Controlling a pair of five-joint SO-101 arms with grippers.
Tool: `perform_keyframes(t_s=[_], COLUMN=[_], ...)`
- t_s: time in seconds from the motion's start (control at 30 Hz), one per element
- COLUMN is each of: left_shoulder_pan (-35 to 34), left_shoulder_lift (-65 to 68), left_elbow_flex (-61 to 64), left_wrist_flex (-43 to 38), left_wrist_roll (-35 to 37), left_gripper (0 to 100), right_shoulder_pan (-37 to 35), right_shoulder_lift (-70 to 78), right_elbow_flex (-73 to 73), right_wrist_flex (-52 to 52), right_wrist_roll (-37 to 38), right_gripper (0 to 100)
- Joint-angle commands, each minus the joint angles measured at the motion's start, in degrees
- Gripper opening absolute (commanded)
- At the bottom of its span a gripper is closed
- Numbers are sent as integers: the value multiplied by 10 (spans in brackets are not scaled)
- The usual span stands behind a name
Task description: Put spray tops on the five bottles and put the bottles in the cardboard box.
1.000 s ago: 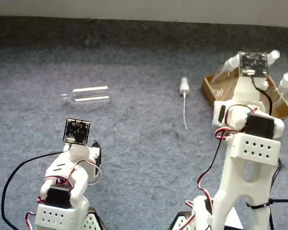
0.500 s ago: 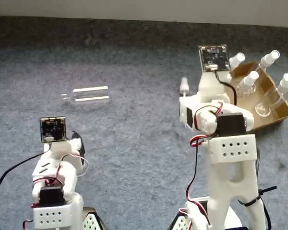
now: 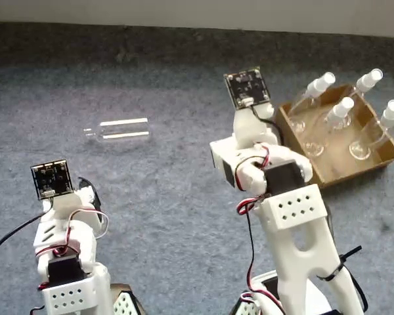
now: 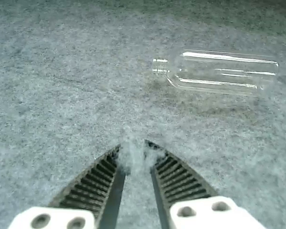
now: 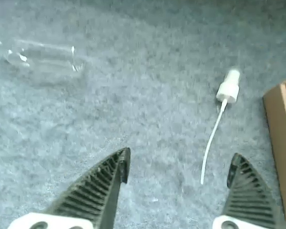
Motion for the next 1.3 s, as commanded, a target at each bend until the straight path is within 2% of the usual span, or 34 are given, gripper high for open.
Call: perform_keyframes(t_s=[0.0, 0.13, 0.37, 0.47, 0.57, 0.73, 1.0, 1.27], left_shoulder_pan=[-7, -10, -10, -10, -9, -7, -10, -11], left_shoulder_lift=[-6, -6, -6, -6, -6, -6, -6, -6], left_elbow_flex=[-13, -13, -13, -13, -13, -13, -13, -14], left_wrist_flex=[-11, -10, -11, -9, -9, -8, -8, -8], left_wrist_roll=[-3, -3, -4, -5, -5, -5, -5, -5], left_gripper=[7, 7, 7, 7, 7, 7, 7, 7], right_shoulder_pan=[-21, -58, -132, -140, -138, -137, -193, -206], right_shoulder_lift=[-10, -10, -9, -7, 21, 111, 323, 569], right_elbow_flex=[41, 87, 157, 174, 170, 70, -121, -430], right_wrist_flex=[-61, -188, -377, -420, -407, -402, -399, -234], right_wrist_roll=[-4, 10, 258, 303, 265, 196, 238, 311], right_gripper=[286, 286, 286, 286, 286, 286, 285, 285])
